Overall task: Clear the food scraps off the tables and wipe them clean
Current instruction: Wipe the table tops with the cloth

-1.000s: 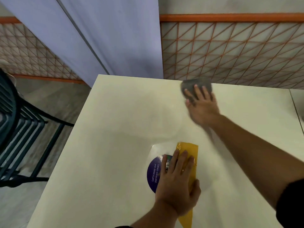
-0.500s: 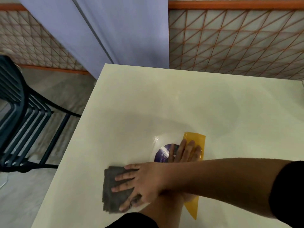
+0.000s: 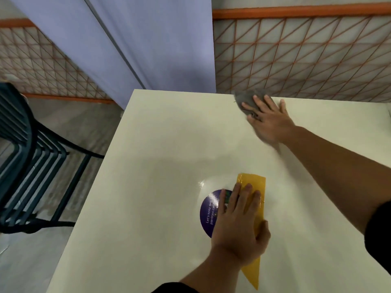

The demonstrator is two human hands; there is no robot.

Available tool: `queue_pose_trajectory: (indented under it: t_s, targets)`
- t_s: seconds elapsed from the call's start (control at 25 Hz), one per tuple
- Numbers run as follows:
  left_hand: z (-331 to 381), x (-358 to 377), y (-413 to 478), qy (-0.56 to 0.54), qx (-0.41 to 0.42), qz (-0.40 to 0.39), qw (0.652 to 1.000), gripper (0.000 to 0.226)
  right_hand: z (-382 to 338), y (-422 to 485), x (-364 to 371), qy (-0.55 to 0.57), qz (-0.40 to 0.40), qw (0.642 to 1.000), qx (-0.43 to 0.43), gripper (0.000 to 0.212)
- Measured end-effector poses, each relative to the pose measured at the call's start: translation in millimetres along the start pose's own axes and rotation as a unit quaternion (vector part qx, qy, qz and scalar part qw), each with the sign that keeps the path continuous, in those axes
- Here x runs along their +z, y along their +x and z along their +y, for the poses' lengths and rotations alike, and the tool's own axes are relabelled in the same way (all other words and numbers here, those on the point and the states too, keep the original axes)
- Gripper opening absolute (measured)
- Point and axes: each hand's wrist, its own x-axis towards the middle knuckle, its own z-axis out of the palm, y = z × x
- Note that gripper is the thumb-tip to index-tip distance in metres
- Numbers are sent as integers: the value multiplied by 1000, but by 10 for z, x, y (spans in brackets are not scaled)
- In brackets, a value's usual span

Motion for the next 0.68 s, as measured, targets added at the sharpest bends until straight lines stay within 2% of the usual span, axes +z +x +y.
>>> queue_pose_trajectory:
  t_s: [0.08, 0.16, 0.4, 0.52, 0.68]
  targets:
    - [-60, -56, -57, 7, -24, 2, 1000, 64, 265, -203, -10, 4, 4, 999, 50, 55]
    - [68, -55, 101, 32, 3, -17, 999, 64, 302, -543, 75, 24, 17, 997, 71, 53]
    - [40, -99, 90, 57, -1, -61, 997, 60, -3, -1798, 394, -9, 12, 999, 38, 56]
    - [38, -51, 97, 53, -10, -61, 997, 61, 76, -1605, 330, -23, 24, 999, 40, 57]
    - [7, 15, 72, 68, -5, -49, 997, 64, 323, -713, 123, 7, 41, 994, 100, 55]
